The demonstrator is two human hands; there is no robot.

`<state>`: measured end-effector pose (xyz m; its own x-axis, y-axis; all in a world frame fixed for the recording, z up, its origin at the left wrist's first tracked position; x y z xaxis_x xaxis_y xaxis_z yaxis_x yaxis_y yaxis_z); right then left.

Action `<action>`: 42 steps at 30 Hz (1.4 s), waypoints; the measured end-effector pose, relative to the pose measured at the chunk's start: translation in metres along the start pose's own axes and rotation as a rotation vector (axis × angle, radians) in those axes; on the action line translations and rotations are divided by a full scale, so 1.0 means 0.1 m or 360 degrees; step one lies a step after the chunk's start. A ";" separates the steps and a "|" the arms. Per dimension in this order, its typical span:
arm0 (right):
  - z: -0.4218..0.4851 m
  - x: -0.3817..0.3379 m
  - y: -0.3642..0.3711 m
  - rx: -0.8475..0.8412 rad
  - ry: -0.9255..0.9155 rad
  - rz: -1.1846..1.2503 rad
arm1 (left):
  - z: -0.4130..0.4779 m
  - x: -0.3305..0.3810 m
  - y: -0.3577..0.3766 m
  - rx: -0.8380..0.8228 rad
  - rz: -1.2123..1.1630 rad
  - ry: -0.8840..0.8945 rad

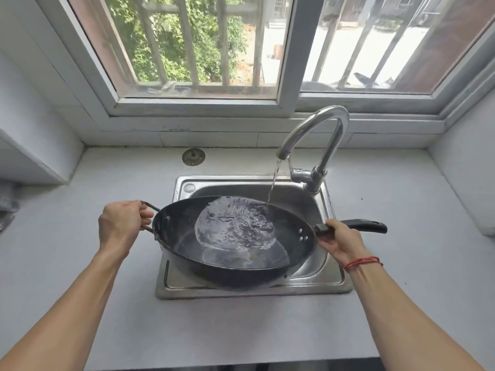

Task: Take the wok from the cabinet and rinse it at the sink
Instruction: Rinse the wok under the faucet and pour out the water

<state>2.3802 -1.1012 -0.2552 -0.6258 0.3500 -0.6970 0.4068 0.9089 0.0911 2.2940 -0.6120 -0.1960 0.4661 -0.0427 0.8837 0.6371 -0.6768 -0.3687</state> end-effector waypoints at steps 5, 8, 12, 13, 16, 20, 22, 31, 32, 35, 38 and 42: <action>-0.04 -0.07 -0.06 0.0050 0.0029 -0.0102 | 0.00 -0.17 0.03 -0.0052 -0.0030 -0.0048; -0.07 -0.13 -0.11 0.0086 0.0024 -0.0142 | -0.19 -0.09 0.07 0.0004 0.0145 0.0020; -0.13 -0.22 -0.12 0.0091 0.0006 -0.0197 | -0.31 -0.11 0.18 0.0023 0.0110 0.0000; -0.14 -0.23 -0.14 0.0109 -0.0001 -0.0207 | -0.33 -0.16 0.19 0.0030 -0.0065 -0.0060; -0.17 -0.30 -0.18 0.0161 -0.0028 -0.0209 | -0.35 -0.21 0.21 0.0032 -0.0404 -0.0123; -0.19 -0.33 -0.20 0.0187 -0.0007 -0.0177 | -0.43 -0.18 0.26 0.0018 -0.0663 -0.0032; -0.19 -0.32 -0.21 0.0191 0.0014 -0.0153 | -0.46 -0.17 0.30 0.0011 -0.0740 0.0034; -0.23 -0.35 -0.14 0.0128 0.0039 -0.0152 | -0.52 -0.15 0.37 0.0006 -0.0652 0.0339; -0.24 -0.36 -0.14 0.0123 0.0030 -0.0157 | -0.51 -0.16 0.38 0.0012 -0.0651 0.0329; -0.29 -0.43 -0.12 0.0123 -0.0048 -0.0240 | -0.46 -0.19 0.38 0.0009 -0.0642 0.0288; -0.31 -0.53 -0.08 0.0105 -0.0147 -0.0265 | -0.44 -0.21 0.37 -0.0006 -0.0619 0.0244; -0.31 -0.60 0.02 -0.0002 -0.0206 -0.0166 | -0.40 -0.22 0.34 -0.0026 -0.0573 0.0173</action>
<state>2.3976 -1.1130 -0.1909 -0.5738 0.2217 -0.7884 0.3434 0.9391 0.0142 2.2812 -0.6636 -0.2168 0.1458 0.1227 0.9817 0.7378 -0.6745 -0.0252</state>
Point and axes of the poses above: each hand's wrist, its own z-axis towards the middle knuckle, its own y-axis out of the palm, x = y × z, the point moved 6 cm from there along z, towards the middle knuckle, and after that the axes turned 2 degrees about x, right-handed, at the moved point
